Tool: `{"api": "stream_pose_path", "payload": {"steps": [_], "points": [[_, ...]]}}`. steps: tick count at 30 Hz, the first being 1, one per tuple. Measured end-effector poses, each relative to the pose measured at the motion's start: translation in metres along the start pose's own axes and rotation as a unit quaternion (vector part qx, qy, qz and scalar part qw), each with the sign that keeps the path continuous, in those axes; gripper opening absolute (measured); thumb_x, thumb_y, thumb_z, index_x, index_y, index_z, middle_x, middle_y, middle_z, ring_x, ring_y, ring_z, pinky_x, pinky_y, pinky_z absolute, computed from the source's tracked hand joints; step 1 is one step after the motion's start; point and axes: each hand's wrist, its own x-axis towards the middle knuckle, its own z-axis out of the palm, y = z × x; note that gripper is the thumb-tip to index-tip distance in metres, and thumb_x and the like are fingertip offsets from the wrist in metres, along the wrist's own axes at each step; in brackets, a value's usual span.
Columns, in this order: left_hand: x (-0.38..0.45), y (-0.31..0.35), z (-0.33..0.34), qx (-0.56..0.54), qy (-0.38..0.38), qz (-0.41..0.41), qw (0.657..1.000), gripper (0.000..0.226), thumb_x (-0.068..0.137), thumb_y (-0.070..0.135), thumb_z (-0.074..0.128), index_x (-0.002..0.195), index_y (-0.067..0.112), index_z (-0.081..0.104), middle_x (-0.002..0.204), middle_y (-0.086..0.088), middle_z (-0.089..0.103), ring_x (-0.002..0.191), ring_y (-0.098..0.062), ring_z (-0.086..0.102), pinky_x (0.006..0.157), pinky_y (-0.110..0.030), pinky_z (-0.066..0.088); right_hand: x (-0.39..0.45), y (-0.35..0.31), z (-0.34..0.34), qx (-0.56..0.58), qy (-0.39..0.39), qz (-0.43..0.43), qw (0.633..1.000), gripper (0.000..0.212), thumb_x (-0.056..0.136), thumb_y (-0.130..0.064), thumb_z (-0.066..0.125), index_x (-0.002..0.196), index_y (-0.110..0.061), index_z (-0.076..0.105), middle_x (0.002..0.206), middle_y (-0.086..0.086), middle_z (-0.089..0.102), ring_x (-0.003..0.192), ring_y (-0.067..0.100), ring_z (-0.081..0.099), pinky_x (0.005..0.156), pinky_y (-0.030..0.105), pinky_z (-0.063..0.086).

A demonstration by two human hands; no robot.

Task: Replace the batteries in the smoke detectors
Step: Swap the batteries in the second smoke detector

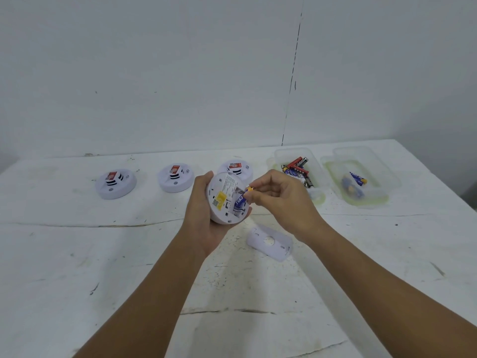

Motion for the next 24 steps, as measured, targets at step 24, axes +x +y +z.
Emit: {"api": "stream_pose_path", "payload": {"steps": [24], "points": [[-0.001,0.003,0.017,-0.013,-0.064,-0.002,0.998,0.061,0.100,0.053,0.046,0.143,0.012,0.060,0.140,-0.023,0.063,0.135,-0.042,0.055,0.112,-0.055,0.044,-0.004,-0.002,-0.005,0.021,-0.034,-0.027,0.999,0.030,0.085,-0.011,0.086,0.110,-0.020,0.073,0.094,0.014,0.070,0.079,0.015,0.065,0.079,0.032,0.060]]}}
